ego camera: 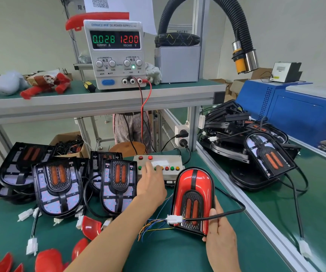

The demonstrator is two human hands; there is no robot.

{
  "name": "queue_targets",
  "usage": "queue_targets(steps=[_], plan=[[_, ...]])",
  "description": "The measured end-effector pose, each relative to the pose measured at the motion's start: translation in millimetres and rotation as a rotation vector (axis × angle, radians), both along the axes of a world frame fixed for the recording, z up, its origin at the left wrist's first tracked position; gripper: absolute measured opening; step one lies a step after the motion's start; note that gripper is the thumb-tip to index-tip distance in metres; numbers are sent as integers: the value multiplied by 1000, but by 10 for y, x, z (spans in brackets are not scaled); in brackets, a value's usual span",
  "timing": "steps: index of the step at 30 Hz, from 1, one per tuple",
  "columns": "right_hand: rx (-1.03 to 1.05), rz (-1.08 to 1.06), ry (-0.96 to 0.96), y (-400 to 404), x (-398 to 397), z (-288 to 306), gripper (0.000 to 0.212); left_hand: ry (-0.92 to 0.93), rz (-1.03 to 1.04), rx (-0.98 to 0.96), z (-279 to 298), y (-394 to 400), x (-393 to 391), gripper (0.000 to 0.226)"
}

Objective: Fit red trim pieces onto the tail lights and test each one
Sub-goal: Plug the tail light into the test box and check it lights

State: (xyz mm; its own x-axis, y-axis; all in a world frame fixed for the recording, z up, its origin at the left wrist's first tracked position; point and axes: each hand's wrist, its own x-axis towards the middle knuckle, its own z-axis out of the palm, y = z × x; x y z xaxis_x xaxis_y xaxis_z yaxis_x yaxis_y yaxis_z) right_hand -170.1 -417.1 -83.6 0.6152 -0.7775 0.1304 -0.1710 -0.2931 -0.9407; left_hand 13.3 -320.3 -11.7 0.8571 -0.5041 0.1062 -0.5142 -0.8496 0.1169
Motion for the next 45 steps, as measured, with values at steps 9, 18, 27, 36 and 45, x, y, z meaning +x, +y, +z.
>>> queue_targets(steps=[9, 18, 27, 36, 45], plan=[[25, 0, 9, 2, -8, 13, 42, -84, -188, 4, -15, -129, -8, 70], [11, -12, 3, -26, -3, -18, 42, -72, -162, -42, -48, -193, 18, 56], [0, -11, 8, -23, -14, -9, 43, -46, -160, -50, -79, -162, 73, 67], [12, 11, -19, -21, 2, -20, 43, -66, -138, 2, -122, -105, 75, 79], [7, -19, -15, -31, 14, -50, 42, -81, -128, 22, -131, -155, 122, 74]])
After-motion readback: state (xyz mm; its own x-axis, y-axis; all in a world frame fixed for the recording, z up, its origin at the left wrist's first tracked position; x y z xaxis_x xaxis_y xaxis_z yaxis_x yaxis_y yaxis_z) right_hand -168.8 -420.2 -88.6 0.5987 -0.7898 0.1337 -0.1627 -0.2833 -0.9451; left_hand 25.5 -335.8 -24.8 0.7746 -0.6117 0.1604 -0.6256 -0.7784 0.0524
